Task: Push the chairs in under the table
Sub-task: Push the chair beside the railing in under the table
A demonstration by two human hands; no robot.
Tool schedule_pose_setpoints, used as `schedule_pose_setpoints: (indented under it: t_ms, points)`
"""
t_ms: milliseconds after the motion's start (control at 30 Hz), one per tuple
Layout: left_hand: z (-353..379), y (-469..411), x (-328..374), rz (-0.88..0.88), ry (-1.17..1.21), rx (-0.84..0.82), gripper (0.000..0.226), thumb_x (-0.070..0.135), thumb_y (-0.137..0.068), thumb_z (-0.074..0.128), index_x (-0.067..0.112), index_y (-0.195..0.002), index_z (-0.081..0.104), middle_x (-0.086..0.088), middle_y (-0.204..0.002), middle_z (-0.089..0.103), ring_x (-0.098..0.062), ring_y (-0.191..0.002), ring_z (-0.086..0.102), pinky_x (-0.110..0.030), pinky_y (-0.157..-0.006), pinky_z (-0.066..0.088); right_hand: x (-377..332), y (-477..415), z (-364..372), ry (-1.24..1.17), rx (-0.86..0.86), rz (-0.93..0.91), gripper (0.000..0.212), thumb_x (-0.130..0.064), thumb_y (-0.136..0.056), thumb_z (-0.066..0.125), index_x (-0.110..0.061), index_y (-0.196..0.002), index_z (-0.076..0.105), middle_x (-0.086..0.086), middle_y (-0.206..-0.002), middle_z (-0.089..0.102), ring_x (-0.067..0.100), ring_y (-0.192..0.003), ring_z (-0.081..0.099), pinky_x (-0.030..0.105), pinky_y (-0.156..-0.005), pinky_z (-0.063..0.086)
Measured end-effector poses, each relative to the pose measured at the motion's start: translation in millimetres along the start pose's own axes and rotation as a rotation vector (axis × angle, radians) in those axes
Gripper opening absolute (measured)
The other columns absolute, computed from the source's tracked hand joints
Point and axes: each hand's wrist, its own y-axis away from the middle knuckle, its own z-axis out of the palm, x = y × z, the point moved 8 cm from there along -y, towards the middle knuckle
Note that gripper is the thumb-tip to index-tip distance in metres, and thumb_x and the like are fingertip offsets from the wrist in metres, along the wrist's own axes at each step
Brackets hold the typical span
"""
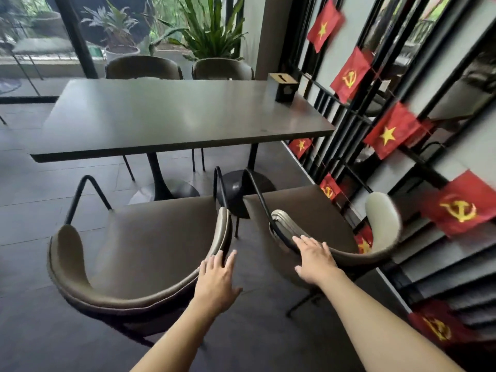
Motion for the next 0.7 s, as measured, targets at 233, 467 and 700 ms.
schedule_pose_setpoints:
  t_ms: [233, 467, 700]
  points:
    - [10.8, -78.8, 158.5, 0.087, 0.056, 0.006, 0.087, 0.04, -0.087, 0.057, 0.026, -0.151, 0.0, -0.006, -0.16, 0.008, -0.027, -0.148, 0.003, -0.041, -0.121, 0.005, 143.8, -46.3, 5.2, -0.026, -0.102, 0.077, 0.094, -0.012, -0.079, 0.062, -0.026, -0.152, 0.004, 0.002, -0.16, 0.012, 0.021, -0.148, 0.012, 0.044, -0.12, 0.008]
    - [55.0, -144.3, 252.1, 0.129, -0.167, -0.083, 0.06, 0.028, -0.085, 0.054, 0.014, -0.141, 0.035, -0.011, -0.148, 0.035, -0.032, -0.147, 0.007, -0.047, -0.118, -0.009, 259.7, -82.8, 26.0, 0.105, -0.197, 0.053, 0.08, -0.006, -0.08, 0.057, -0.031, -0.149, 0.022, -0.004, -0.159, 0.019, 0.024, -0.147, 0.011, 0.046, -0.12, 0.003]
    - [57.0, -170.5, 262.5, 0.115, -0.279, -0.093, 0.028, 0.01, -0.08, 0.054, 0.016, -0.105, 0.065, -0.005, -0.11, 0.068, -0.03, -0.113, 0.049, -0.045, -0.114, 0.016, 265.5, -102.1, 29.3, 0.148, -0.171, -0.042, 0.065, -0.005, -0.082, 0.055, -0.045, -0.133, 0.047, -0.005, -0.132, 0.052, 0.013, -0.139, 0.029, 0.055, -0.114, -0.015]
